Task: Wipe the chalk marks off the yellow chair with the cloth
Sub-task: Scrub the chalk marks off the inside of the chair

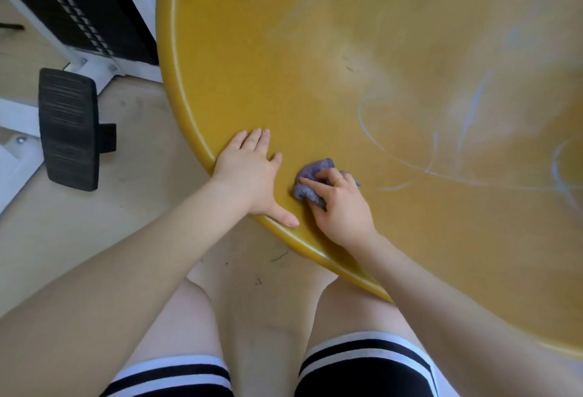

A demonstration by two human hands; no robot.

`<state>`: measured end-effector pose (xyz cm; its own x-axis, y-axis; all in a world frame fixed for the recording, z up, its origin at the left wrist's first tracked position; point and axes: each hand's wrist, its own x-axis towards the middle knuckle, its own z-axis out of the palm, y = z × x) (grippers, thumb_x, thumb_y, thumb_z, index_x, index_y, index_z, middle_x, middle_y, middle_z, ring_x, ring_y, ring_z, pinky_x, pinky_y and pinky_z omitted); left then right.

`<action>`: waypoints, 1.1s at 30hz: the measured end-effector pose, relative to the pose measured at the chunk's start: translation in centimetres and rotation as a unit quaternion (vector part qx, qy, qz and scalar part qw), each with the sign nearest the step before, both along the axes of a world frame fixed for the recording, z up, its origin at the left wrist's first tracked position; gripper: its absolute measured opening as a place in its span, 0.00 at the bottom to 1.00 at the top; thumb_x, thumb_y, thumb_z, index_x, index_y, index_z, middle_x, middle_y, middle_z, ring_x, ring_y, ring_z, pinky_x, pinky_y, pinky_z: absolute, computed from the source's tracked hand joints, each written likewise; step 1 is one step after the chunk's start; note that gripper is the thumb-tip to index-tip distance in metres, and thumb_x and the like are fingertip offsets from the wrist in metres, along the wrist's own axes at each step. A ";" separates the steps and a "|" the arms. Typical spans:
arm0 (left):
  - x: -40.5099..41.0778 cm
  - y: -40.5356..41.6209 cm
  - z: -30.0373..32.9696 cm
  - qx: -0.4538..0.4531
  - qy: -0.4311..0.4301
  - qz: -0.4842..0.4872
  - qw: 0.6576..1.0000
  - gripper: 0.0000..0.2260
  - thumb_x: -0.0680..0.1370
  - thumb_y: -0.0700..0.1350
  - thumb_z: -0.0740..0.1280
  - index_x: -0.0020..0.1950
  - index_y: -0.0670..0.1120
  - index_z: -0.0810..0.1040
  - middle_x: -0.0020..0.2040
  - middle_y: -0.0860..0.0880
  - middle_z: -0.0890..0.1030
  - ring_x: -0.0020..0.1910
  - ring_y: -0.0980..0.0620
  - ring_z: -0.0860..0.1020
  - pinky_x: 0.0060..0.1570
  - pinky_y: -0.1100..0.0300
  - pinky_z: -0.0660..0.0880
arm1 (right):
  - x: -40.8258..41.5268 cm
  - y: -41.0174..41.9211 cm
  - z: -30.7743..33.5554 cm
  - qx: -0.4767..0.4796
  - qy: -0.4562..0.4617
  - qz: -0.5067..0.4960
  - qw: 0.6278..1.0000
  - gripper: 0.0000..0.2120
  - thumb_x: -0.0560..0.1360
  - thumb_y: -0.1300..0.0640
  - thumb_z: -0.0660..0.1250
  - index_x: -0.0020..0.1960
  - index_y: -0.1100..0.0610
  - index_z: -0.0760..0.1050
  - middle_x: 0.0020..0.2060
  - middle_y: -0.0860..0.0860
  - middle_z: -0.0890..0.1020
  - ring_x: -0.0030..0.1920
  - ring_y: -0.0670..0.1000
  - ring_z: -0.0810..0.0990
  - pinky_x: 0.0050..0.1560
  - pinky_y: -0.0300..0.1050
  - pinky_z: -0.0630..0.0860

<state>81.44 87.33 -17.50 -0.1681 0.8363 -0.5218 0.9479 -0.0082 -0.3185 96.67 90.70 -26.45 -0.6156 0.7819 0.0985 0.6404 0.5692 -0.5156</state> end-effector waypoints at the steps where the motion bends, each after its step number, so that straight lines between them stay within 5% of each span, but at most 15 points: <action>1: 0.0 0.1 0.0 -0.002 -0.003 0.001 1.000 0.56 0.60 0.79 0.56 0.78 0.48 0.47 0.77 0.40 0.41 0.76 0.44 0.42 0.73 0.51 0.41 | -0.1 0.0 0.0 -0.001 -0.003 -0.002 1.000 0.16 0.74 0.58 0.65 0.62 0.50 0.76 0.56 0.55 0.76 0.54 0.60 0.71 0.46 0.53 0.75; 9: -0.5 -0.3 -0.4 0.029 -0.009 -0.015 0.999 0.53 0.62 0.79 0.55 0.78 0.49 0.50 0.77 0.41 0.42 0.76 0.45 0.43 0.73 0.53 0.41 | -3.4 5.9 -1.0 -0.043 -0.025 -0.098 0.994 0.18 0.79 0.58 0.58 0.67 0.49 0.70 0.71 0.52 0.65 0.70 0.54 0.61 0.63 0.48 0.65; 12: -0.8 -0.7 -0.1 0.052 -0.022 -0.025 0.998 0.52 0.62 0.78 0.55 0.77 0.49 0.53 0.77 0.41 0.46 0.77 0.45 0.46 0.74 0.53 0.43 | -3.3 4.6 -0.5 -0.034 -0.022 -0.094 0.995 0.18 0.78 0.58 0.58 0.67 0.49 0.71 0.69 0.53 0.67 0.68 0.55 0.62 0.60 0.49 0.68; 16: -0.9 -1.0 0.2 0.079 -0.032 -0.035 0.996 0.51 0.61 0.78 0.56 0.76 0.48 0.57 0.77 0.41 0.50 0.76 0.46 0.49 0.73 0.54 0.46 | -2.1 -0.1 0.0 0.028 0.028 -0.038 0.998 0.20 0.70 0.56 0.58 0.58 0.52 0.79 0.57 0.55 0.78 0.55 0.60 0.74 0.47 0.48 0.75; 20: -1.1 -0.9 0.3 0.076 -0.027 -0.037 0.996 0.53 0.61 0.78 0.56 0.76 0.46 0.56 0.77 0.42 0.49 0.76 0.46 0.49 0.74 0.54 0.46 | -1.9 -0.4 -0.3 -0.001 0.048 -0.010 0.999 0.18 0.70 0.60 0.62 0.58 0.54 0.79 0.58 0.57 0.78 0.58 0.61 0.74 0.53 0.52 0.74; 24: -1.2 -0.9 0.1 0.075 -0.025 -0.041 0.996 0.52 0.61 0.78 0.56 0.76 0.46 0.56 0.77 0.42 0.49 0.76 0.46 0.49 0.74 0.54 0.46 | -3.2 4.2 -1.6 -0.008 0.020 -0.046 0.999 0.19 0.75 0.63 0.62 0.65 0.53 0.73 0.68 0.57 0.70 0.69 0.58 0.65 0.66 0.51 0.63; 28: -1.4 -0.7 0.0 0.079 -0.024 -0.041 0.996 0.52 0.62 0.78 0.55 0.76 0.47 0.57 0.78 0.43 0.50 0.76 0.47 0.49 0.74 0.55 0.46 | -5.1 7.0 -1.2 -0.048 -0.023 -0.107 0.993 0.20 0.79 0.60 0.55 0.70 0.49 0.67 0.73 0.51 0.61 0.74 0.52 0.55 0.67 0.48 0.61; 33: -1.2 -0.9 0.4 0.077 -0.024 -0.038 0.996 0.52 0.62 0.78 0.56 0.76 0.46 0.58 0.77 0.42 0.50 0.76 0.46 0.50 0.74 0.54 0.47 | -2.5 1.3 0.3 -0.023 -0.013 -0.049 0.998 0.19 0.75 0.61 0.61 0.64 0.52 0.74 0.67 0.54 0.72 0.67 0.56 0.67 0.62 0.47 0.67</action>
<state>80.25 86.41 -17.15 -0.0785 0.9163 -0.3927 0.9608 -0.0355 -0.2751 94.13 91.99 -26.16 -0.5370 0.8423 0.0452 0.7060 0.4781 -0.5224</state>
